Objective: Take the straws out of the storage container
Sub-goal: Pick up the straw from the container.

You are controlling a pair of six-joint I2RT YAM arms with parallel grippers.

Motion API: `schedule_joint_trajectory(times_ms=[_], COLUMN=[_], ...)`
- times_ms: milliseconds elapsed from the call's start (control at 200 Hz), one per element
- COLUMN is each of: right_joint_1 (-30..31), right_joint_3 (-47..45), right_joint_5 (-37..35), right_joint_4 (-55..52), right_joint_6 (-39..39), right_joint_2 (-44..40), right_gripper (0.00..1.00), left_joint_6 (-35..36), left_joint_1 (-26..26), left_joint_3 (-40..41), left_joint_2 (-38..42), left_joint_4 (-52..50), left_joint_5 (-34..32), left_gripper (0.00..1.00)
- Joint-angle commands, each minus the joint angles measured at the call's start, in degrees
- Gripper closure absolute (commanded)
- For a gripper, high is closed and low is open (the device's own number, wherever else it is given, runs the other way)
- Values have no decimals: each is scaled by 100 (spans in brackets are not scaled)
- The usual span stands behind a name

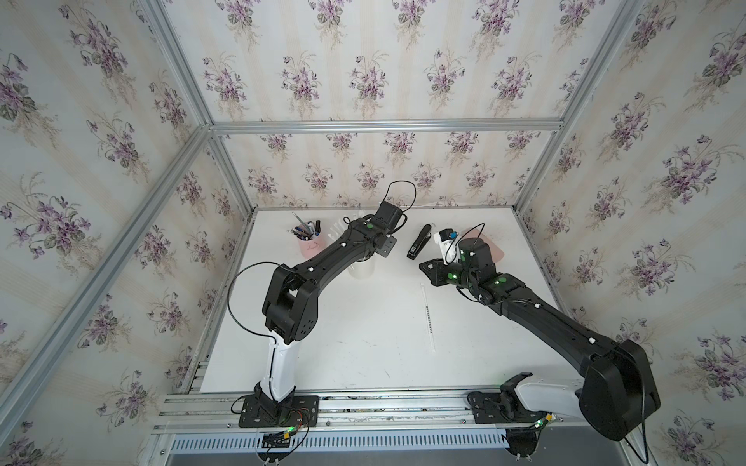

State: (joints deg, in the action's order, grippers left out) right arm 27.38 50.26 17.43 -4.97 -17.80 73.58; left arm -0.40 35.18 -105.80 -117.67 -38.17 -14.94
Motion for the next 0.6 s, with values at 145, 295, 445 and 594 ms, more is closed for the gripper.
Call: schedule_joint_trajectory(times_ms=[145,295,445,594], right_joint_1=[5,7,5,10], right_joint_3=[19,28,22,20], right_joint_5=[-1,8,50,88], right_joint_4=[106,85,94,102], right_joint_6=[-19,-39,-65,-82], right_joint_2=[-9,-19,-12,6], right_gripper=[82,82,82,82], left_joint_6=[-73,-92,-136,-153], left_joint_1=[24,24,33,33], left_joint_3=[28,41,182,391], left_joint_2=[107,140,177,250], left_joint_4=[-118,-163,-167,-65], left_joint_5=[34,17,-95,-106], left_gripper=[83,70,66,72])
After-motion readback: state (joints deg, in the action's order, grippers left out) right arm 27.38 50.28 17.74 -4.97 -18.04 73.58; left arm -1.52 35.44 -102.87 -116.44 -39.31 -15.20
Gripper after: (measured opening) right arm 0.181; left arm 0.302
